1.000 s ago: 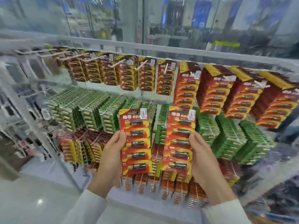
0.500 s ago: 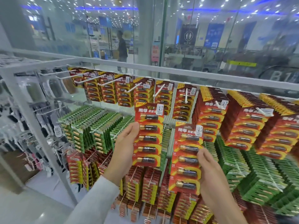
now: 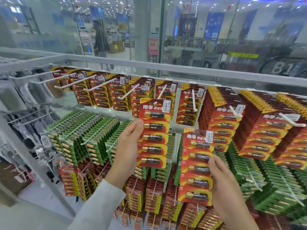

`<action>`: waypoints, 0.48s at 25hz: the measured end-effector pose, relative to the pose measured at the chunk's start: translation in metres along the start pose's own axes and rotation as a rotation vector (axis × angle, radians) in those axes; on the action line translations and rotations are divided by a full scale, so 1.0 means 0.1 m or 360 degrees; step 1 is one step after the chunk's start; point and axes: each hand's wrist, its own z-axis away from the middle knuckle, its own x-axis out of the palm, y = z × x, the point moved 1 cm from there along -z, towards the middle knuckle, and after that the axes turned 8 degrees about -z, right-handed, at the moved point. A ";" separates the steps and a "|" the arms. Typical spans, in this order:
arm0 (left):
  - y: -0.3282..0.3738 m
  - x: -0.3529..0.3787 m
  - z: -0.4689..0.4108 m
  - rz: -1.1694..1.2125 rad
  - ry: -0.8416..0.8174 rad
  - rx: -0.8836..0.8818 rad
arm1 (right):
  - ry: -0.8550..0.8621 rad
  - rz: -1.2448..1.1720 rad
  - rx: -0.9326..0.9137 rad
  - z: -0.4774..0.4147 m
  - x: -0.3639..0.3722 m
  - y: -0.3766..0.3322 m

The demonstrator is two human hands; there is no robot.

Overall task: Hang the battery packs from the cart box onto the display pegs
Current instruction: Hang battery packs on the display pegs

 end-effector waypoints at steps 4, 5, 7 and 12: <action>-0.04 -0.04 -0.14 -0.0004 -0.0028 -0.0037 | 0.0088 0.0056 -0.0069 -0.04 0.06 0.03; -0.04 -0.05 -0.18 -0.0005 -0.0041 -0.0055 | 0.0069 0.0048 -0.0095 -0.05 0.08 0.03; -0.06 -0.05 -0.28 -0.0030 -0.0079 -0.0075 | 0.0019 0.0058 -0.0108 -0.09 0.10 0.02; -0.07 0.05 -0.62 -0.0119 -0.0126 -0.0057 | -0.0099 0.0233 -0.0297 -0.11 0.29 -0.01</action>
